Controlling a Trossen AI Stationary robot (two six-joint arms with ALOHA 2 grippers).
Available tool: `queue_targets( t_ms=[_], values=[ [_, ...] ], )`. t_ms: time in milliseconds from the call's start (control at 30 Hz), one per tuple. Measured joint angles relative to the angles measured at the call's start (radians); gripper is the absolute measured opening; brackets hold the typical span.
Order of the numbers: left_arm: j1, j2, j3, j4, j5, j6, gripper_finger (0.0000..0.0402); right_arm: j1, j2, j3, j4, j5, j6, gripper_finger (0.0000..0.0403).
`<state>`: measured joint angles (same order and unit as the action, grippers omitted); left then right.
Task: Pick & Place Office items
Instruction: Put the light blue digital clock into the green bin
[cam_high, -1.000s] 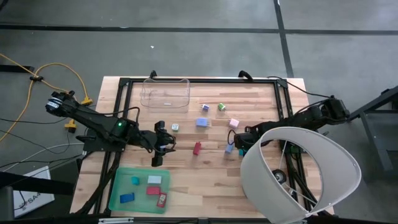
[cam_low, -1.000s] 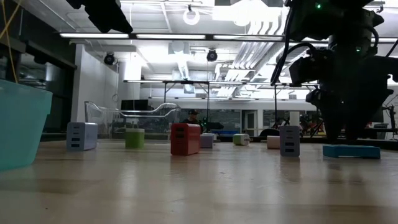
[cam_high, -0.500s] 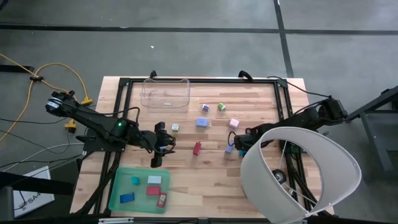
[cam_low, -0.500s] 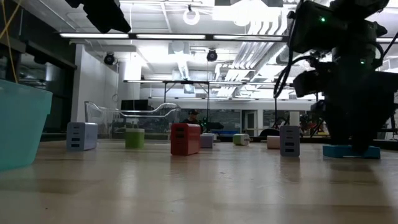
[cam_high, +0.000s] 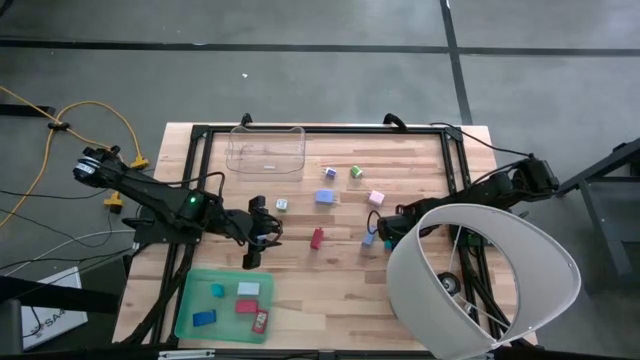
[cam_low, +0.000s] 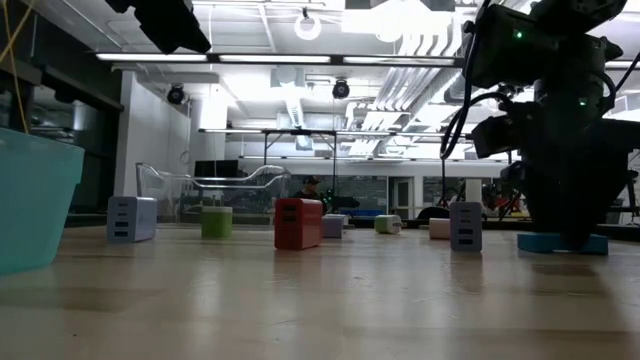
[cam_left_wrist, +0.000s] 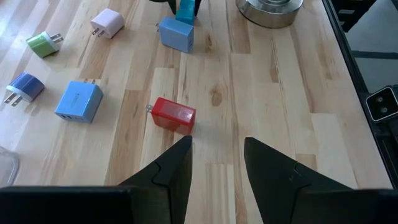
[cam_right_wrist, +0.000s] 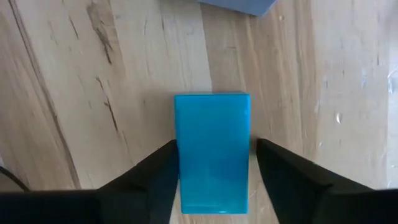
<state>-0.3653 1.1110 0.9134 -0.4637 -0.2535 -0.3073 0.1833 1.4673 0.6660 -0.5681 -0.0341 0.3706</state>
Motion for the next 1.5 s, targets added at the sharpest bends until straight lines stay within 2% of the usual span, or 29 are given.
queue_targets(
  t_ms=[167,267,500,800,1000,1200,1367,1500],
  values=[
    [0.000,0.000,0.000,0.000,0.000,0.000,0.0141,0.000,0.000,0.000,0.000,-0.003,0.000,0.0154],
    [0.000,0.000,0.000,0.000,0.000,0.000,0.0141,0.000,0.000,0.000,0.001,-0.007,0.000,0.0141],
    [0.000,0.000,0.000,0.000,0.000,0.000,0.0141,0.000,0.000,0.000,-0.002,-0.015,-0.008,0.0148],
    [0.000,0.000,0.000,0.000,-0.001,0.005,0.0141,0.000,-0.028,0.005,-0.089,-0.092,-0.005,0.0142],
    [0.000,0.000,0.000,0.001,-0.002,0.018,0.0141,-0.016,-0.085,0.095,-0.211,-0.085,-0.056,0.0140],
    [0.000,0.000,0.000,0.001,-0.003,0.020,0.0141,-0.076,-0.137,0.196,-0.208,-0.089,-0.087,0.0143],
    [0.000,0.000,0.000,0.001,-0.003,0.070,0.0141,-0.118,-0.141,0.271,-0.119,-0.193,-0.116,0.0141],
    [0.000,0.000,0.000,0.001,-0.003,0.139,0.0141,-0.149,-0.137,0.290,0.073,-0.309,-0.131,0.0142]
  ],
)
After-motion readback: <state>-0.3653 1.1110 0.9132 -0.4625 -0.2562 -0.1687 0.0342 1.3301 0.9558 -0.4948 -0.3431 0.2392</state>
